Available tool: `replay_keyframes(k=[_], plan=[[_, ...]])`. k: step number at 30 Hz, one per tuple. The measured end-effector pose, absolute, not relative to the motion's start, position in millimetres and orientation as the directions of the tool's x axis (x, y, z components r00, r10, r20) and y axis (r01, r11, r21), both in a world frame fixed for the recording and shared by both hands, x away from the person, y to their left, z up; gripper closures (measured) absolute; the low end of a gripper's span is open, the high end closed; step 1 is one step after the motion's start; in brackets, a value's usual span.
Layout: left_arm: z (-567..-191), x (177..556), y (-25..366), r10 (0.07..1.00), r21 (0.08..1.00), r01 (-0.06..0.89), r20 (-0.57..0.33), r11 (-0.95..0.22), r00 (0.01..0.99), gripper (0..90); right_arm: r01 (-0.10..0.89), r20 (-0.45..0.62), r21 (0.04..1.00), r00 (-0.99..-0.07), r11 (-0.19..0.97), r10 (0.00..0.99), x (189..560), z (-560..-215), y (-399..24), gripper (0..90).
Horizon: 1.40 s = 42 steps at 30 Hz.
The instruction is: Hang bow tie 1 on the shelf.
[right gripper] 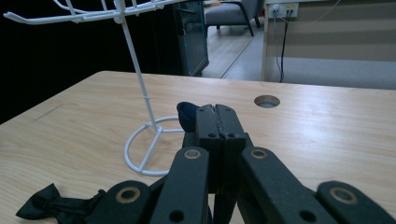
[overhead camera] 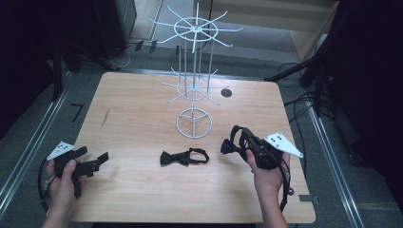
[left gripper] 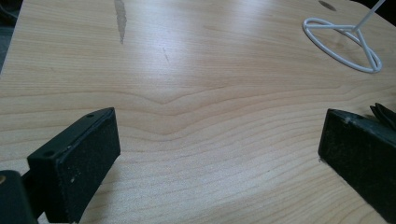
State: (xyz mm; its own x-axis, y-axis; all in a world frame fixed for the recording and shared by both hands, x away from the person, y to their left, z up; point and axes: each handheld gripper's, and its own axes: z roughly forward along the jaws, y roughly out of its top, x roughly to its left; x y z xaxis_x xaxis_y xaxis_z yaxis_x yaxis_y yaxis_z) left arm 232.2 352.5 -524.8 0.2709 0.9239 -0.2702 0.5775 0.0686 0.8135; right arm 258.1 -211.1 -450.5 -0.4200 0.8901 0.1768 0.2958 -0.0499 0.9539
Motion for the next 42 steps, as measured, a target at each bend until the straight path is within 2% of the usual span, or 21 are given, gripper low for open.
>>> replay_keyframes(k=[42], plan=[[-525,232,353,0.923,0.812,0.580,-0.271,0.066,0.274,0.0,0.233,0.154,0.972,-0.492,-0.041,0.857,270,-414,-178,90.0]])
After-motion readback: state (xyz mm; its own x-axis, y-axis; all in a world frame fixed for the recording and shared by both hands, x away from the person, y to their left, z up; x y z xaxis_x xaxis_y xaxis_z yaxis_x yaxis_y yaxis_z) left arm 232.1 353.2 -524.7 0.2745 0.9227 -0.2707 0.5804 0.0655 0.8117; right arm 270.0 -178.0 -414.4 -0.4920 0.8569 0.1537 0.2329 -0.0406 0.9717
